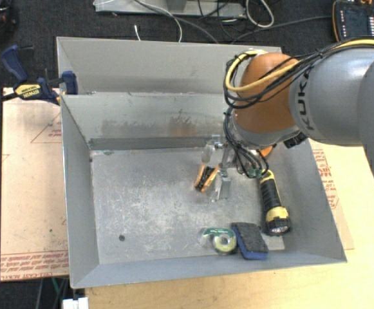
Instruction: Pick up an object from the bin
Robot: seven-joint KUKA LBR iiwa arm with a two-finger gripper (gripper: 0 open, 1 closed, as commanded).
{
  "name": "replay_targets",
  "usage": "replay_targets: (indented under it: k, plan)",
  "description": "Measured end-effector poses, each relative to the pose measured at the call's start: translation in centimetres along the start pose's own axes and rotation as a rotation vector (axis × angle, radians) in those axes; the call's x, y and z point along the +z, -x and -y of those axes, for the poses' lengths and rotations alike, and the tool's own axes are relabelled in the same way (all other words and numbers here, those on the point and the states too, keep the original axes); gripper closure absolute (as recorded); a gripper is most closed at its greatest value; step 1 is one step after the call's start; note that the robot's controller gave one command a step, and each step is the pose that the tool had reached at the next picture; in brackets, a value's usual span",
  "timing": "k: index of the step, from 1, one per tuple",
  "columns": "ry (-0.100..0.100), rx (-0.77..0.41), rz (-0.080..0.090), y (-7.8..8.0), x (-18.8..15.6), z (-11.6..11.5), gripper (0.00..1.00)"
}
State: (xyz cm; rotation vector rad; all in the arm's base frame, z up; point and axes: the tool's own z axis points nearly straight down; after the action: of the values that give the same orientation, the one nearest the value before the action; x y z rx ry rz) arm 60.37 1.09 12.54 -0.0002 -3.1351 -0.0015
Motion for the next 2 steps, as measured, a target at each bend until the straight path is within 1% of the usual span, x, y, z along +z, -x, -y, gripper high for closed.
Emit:
replay_targets:
  k: [1,2]
  plan:
    - [0.0,0.0,0.008,0.2,-0.5,0.0,0.0]
    - [0.0,-0.332,0.008,1.4,0.6,0.6,0.0]
